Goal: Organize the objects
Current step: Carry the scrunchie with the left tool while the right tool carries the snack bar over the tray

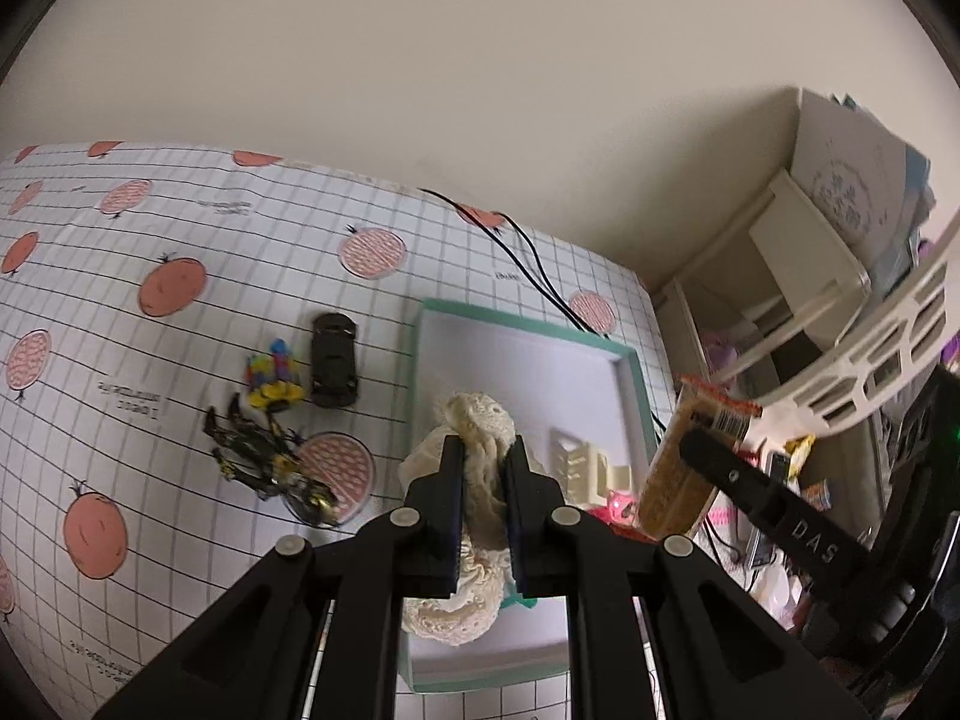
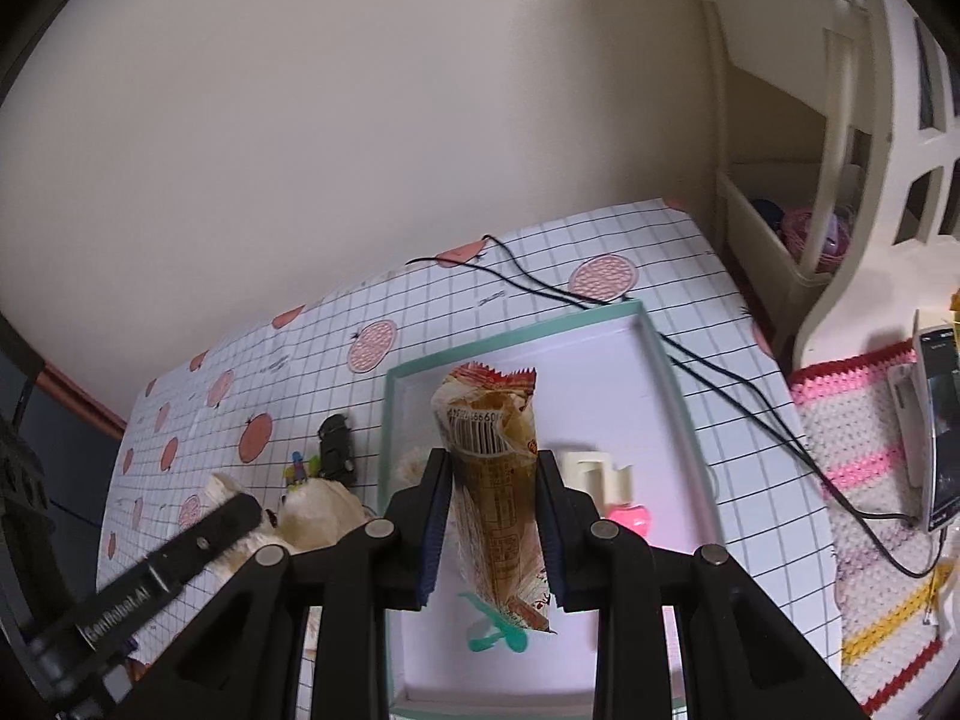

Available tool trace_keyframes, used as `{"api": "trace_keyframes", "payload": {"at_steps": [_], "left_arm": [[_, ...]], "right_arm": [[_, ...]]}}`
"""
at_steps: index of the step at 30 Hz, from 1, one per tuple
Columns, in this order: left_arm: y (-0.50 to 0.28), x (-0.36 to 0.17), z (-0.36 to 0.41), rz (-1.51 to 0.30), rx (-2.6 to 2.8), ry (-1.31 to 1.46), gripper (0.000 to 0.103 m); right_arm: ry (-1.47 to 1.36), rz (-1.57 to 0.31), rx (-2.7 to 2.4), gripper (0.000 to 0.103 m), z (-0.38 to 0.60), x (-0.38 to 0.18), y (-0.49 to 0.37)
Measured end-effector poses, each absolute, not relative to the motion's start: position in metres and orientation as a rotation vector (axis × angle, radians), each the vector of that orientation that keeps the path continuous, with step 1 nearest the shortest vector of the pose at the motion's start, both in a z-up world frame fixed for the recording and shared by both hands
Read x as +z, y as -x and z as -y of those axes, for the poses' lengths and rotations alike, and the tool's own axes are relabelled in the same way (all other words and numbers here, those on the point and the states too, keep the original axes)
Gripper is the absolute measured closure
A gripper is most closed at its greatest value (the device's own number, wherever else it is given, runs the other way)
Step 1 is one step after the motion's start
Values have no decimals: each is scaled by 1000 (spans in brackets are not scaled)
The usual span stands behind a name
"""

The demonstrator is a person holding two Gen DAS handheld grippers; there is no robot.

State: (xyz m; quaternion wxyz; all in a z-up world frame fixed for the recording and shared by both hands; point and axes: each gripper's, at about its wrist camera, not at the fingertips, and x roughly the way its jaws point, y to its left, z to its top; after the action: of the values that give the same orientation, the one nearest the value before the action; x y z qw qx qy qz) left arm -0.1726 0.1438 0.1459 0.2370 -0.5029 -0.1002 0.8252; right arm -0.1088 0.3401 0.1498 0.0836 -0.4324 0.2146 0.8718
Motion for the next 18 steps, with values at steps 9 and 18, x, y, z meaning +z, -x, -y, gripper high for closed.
{"api": "trace_keyframes", "payload": {"at_steps": [9,18], "left_arm": [[171,121,-165,201,2212,1456,91],[171,94,-173,188,2153,1539,91]], "right_arm": [[1396,-594,2540,74,-342,128,114],[1540,-555,2463,74,-337,93,120]]}}
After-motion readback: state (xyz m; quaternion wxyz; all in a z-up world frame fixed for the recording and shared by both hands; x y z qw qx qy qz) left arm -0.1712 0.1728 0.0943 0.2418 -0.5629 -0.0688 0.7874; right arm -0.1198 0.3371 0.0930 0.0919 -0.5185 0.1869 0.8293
